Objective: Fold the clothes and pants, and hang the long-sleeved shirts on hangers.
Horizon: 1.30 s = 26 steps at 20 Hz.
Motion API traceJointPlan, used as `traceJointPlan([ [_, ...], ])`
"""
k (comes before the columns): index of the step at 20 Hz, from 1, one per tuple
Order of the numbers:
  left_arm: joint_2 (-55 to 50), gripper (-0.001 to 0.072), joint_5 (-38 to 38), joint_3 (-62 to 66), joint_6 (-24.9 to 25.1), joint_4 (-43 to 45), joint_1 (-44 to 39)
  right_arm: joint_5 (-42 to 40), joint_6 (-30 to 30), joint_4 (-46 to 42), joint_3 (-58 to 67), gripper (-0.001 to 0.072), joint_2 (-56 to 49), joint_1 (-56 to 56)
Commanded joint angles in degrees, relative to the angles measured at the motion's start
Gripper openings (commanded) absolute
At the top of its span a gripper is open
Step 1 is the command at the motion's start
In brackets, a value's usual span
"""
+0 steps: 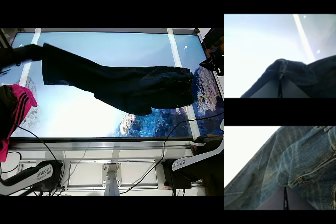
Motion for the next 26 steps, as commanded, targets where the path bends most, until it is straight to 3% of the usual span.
traceJointPlan([
  [1, 2.1, 0.0011, 8.4, 0.0, -0.2, -0.7, -3.2, -0.1, 0.0, 0.0, 0.1, 0.0051, 0.0, 0.1],
  [5, -4.5, 0.0011, 24.1, 0.0, -6.0, -0.7, -2.4, 0.0, 0.0, -0.1, 0.1, 0.005, 0.0, 0.1],
  [8, -13.0, 0.0011, 31.4, 0.0, -6.5, -0.7, -2.0, 0.0, 0.0, -0.1, 0.1, 0.005, 0.0, 0.1],
  [11, -23.8, 0.0028, 46.7, 0.1, -8.1, -0.7, -3.4, 0.1, 0.0, -0.1, 0.1, 0.0051, 0.0, 0.1],
  [12, -26.5, 0.0105, 51.7, 0.3, -9.1, -0.7, -3.8, 0.0, 0.0, -0.1, 0.1, 0.0059, 0.0, 0.1],
  [13, -28.7, 0.0302, 54.0, 1.0, -9.1, -0.7, -3.8, 0.0, 0.0, -0.1, 0.1, 0.0095, 0.0, 0.1],
  [14, -29.8, 0.0378, 54.0, 1.6, -9.4, -0.7, -3.4, 0.0, 0.0, -0.1, 0.1, 0.024, 0.0, 0.1],
  [15, -29.8, 0.0378, 54.0, 1.7, -9.5, -0.7, -3.1, 0.2, 0.0, -0.1, 0.1, 0.0355, 0.0, 0.1],
  [18, -27.3, 0.0368, 50.4, 1.7, -9.5, -0.7, -2.3, 0.3, 0.0, -0.6, 0.1, 0.0354, 0.0, 0.1],
  [19, -25.5, 0.036, 45.9, 1.7, -9.5, -0.7, -2.0, 0.3, 0.0, -0.8, 0.1, 0.0343, 0.0, 0.1],
  [20, -23.6, 0.0303, 41.1, 1.7, -9.4, -0.6, -1.9, 0.3, 0.0, -1.5, 0.1, 0.0303, 0.0, 0.1],
  [21, -21.6, 0.0074, 35.3, 1.7, -9.4, 0.4, -1.7, 0.3, 0.0, -2.9, 0.1, 0.0191, 0.0, 0.1],
  [22, -19.9, 0.0014, 30.5, 1.7, -9.1, 1.8, -1.5, 0.3, 0.0, -4.4, 0.1, 0.0043, 0.0, 0.0],
  [26, -15.4, 0.0013, 11.2, 1.7, -9.0, 4.7, -0.1, 4.2, -4.0, -5.2, 0.1, 0.0045, -0.5, -1.4],
])
